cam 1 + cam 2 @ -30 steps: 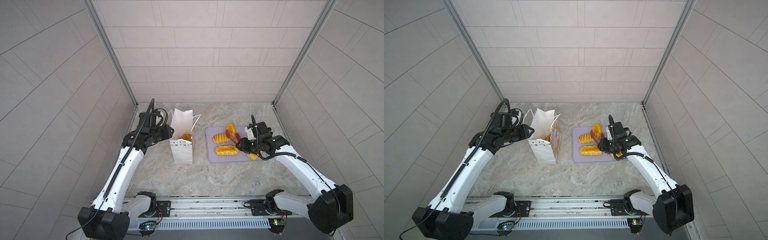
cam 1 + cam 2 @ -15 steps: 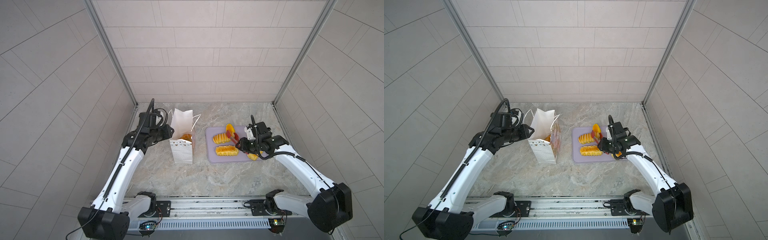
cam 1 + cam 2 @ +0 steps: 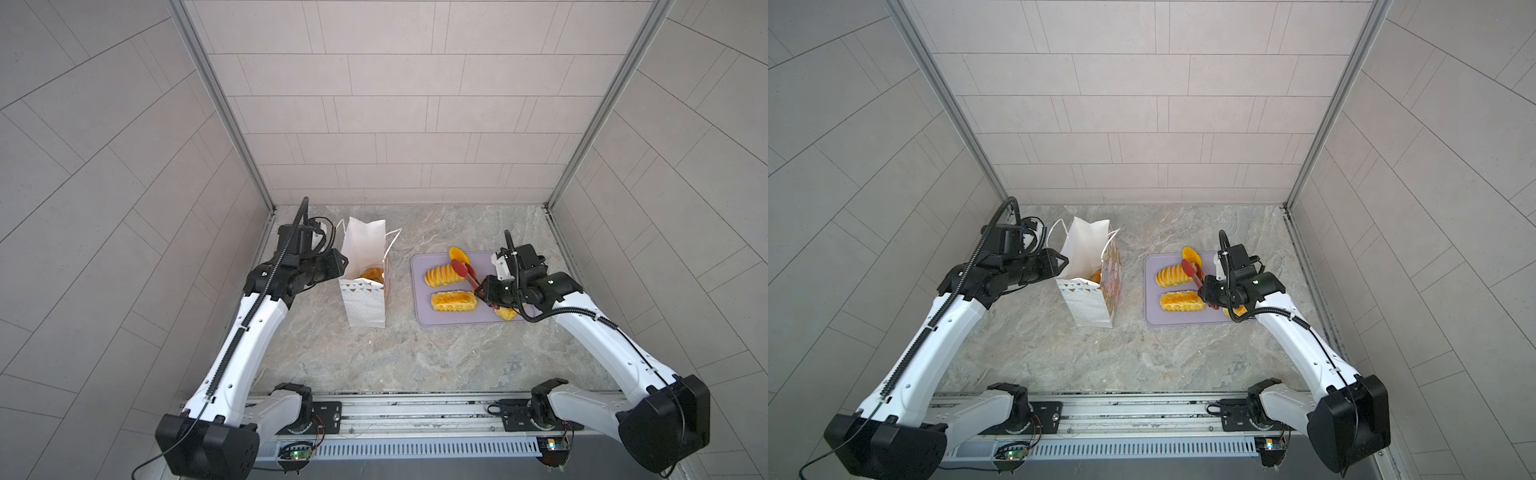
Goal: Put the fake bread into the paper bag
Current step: 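Lower the tongs and close them on the striped spiral bread, then lift the spiral bread with the tongs and carry it over the bag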
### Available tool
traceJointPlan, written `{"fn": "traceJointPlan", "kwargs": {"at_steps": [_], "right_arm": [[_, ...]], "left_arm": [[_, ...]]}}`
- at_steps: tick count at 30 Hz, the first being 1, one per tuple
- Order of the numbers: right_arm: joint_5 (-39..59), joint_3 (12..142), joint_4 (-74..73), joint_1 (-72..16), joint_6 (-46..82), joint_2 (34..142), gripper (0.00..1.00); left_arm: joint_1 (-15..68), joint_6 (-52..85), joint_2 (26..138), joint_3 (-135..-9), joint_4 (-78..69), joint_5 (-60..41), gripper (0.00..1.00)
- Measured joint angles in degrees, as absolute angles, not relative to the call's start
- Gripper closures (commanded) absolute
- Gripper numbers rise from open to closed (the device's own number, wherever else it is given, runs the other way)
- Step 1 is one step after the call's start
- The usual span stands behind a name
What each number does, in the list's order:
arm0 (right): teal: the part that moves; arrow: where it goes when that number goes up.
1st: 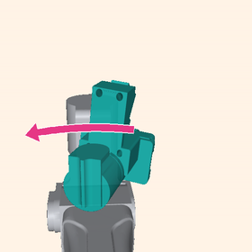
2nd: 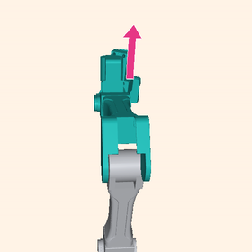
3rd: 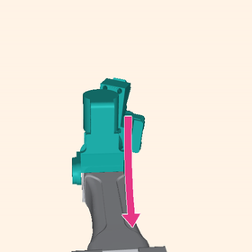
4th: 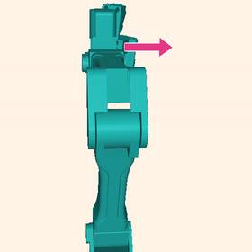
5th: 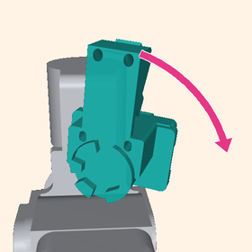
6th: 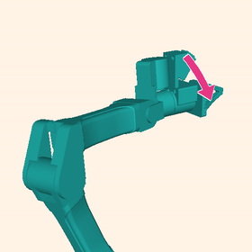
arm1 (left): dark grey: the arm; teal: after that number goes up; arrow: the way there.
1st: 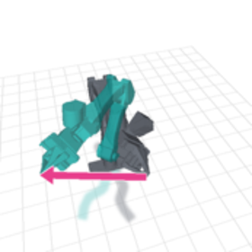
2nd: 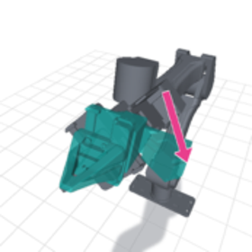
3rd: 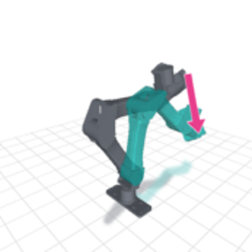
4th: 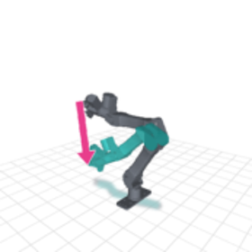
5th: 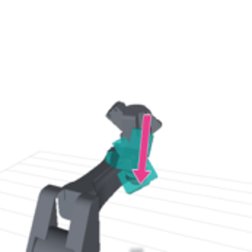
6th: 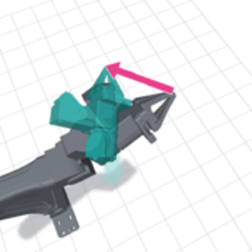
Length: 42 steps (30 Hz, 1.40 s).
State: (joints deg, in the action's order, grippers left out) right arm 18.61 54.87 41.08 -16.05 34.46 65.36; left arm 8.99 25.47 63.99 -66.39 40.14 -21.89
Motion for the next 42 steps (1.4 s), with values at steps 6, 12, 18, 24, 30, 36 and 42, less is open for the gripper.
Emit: {"fn": "traceJointPlan", "kwargs": {"at_steps": [6,12,18,24,30,36,42], "right_arm": [[17.7,57.0,43.2,-16.1,33.8,63.8,0.74],[17.6,59.8,45.2,-16.0,33.1,63.0,0.75],[17.3,63.5,47.7,-15.9,32.4,62.4,0.76],[17.0,68.1,50.1,-15.9,31.5,62.2,0.77],[16.6,73.4,52.4,-15.9,30.8,62.2,0.78],[16.5,79.4,54.5,-15.9,30.2,62.7,0.79],[16.6,85.9,55.7,-15.9,30.0,64.8,0.79]], "left_arm": [[9.0,25.5,64.0,-66.4,40.1,-21.9,0.69],[8.9,25.5,64.0,-66.4,40.2,-21.8,0.69],[8.8,25.5,64.0,-66.4,40.2,-21.8,0.69],[8.8,25.5,64.0,-66.4,40.2,-21.7,0.69],[8.8,25.5,64.0,-66.4,40.4,-21.7,0.68],[8.8,25.5,64.0,-66.4,40.4,-21.7,0.68],[8.8,25.5,64.0,-66.4,40.4,-21.7,0.68]]}}
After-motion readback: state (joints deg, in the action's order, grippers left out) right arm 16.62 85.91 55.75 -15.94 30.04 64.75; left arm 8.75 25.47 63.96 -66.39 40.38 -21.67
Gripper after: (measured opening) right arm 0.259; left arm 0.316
